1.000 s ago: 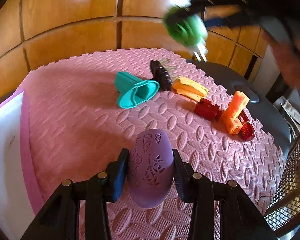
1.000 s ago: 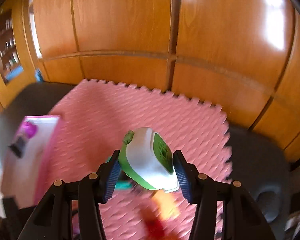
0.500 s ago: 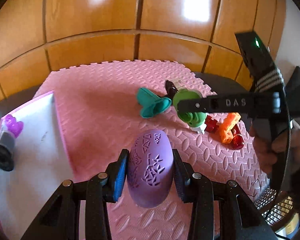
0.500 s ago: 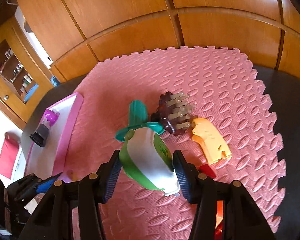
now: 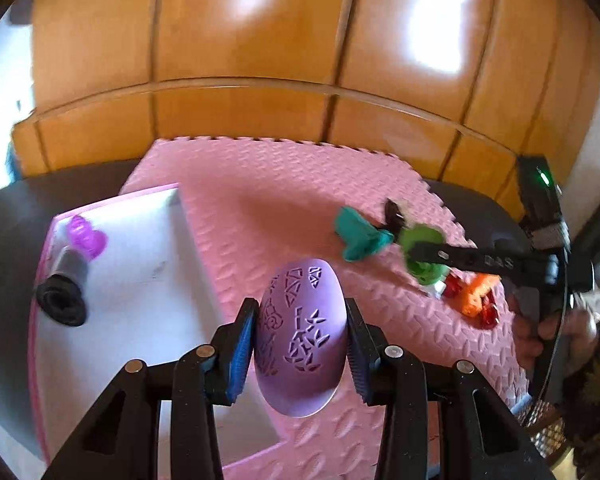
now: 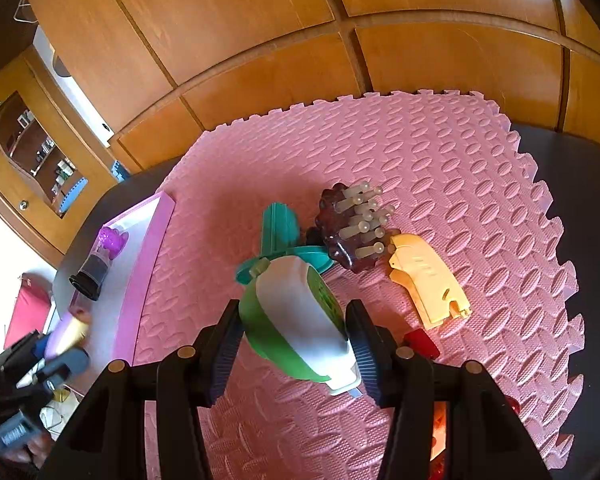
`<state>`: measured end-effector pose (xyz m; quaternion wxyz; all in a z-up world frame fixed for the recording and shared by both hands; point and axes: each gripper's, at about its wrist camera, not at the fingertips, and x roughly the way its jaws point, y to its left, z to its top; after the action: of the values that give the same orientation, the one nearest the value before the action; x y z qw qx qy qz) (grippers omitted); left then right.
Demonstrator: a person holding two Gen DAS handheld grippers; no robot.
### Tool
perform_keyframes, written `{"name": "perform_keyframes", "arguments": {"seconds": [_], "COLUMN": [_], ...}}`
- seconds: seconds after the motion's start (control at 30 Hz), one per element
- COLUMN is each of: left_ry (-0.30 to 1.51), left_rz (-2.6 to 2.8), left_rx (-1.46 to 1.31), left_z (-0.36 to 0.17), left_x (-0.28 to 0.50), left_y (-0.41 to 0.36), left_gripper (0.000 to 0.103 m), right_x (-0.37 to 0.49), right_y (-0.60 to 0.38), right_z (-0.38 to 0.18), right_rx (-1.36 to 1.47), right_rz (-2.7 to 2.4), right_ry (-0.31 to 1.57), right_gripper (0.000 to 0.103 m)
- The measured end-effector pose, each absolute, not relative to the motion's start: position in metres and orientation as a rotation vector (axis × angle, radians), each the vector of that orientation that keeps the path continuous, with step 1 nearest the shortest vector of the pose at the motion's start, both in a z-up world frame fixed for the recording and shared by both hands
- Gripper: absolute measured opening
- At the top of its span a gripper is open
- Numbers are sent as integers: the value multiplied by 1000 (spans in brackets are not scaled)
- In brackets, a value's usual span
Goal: Organize rigid objects
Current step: 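Lower the purple soap into the white tray and open the left gripper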
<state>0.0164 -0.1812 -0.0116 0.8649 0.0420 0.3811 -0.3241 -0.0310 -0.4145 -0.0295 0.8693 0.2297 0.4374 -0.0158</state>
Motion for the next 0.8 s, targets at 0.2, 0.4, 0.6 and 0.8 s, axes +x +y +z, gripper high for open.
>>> {"name": "perform_keyframes", "arguments": {"seconds": [0.2, 0.4, 0.6, 0.8], "left_ry": [854, 887, 931, 956], "left_rz": [-552, -474, -424, -379], "left_rx": [-30, -79, -49, -13], "left_z": [-14, -22, -44, -60], "left_x": [63, 115, 164, 198], "left_y": [-132, -115, -129, -144], "left_gripper": [42, 42, 42, 42], "right_x": [-31, -30, -29, -28], "right_y": [-413, -412, -411, -410], "right_z": [-29, -29, -29, -30], "right_rx": [468, 455, 444, 435], "right_rz": [-35, -34, -31, -27], "right_ry": [918, 921, 924, 927], "right_gripper": [53, 53, 53, 53]}}
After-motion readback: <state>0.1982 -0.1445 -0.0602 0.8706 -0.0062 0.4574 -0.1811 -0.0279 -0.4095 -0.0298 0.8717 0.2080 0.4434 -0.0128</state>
